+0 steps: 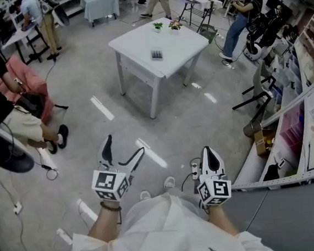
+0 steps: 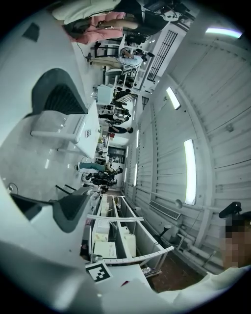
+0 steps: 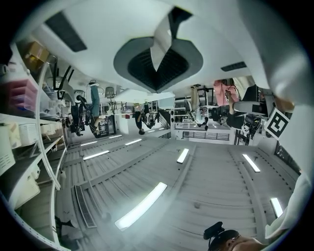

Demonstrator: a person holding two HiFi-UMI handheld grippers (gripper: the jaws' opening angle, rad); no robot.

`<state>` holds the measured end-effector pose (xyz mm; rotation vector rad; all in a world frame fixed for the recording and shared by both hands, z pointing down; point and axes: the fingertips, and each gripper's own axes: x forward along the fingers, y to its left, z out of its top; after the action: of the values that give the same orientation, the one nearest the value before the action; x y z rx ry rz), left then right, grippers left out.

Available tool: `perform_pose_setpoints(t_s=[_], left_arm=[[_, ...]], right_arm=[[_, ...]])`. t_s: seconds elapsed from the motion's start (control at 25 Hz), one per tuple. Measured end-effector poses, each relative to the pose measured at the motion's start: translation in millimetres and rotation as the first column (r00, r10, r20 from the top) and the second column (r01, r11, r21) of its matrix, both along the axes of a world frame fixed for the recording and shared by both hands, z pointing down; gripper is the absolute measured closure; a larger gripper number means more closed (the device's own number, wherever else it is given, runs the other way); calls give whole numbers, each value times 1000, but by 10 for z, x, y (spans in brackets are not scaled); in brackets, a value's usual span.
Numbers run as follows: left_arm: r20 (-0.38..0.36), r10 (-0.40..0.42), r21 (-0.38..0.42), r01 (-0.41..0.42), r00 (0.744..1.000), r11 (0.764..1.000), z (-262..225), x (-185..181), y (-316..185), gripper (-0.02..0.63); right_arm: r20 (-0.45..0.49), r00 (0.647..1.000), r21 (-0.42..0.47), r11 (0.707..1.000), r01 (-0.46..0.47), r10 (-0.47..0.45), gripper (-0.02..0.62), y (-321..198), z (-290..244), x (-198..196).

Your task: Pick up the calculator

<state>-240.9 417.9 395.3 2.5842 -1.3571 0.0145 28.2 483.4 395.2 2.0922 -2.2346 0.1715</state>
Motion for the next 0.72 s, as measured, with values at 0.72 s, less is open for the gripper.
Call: perform_pose_setpoints(t_s=[0.72], left_arm=[[33, -14, -2, 14, 999, 1000, 53, 295, -743, 117]], right_arm=[[49, 999, 11, 1000, 17, -18, 578, -838, 161, 272]])
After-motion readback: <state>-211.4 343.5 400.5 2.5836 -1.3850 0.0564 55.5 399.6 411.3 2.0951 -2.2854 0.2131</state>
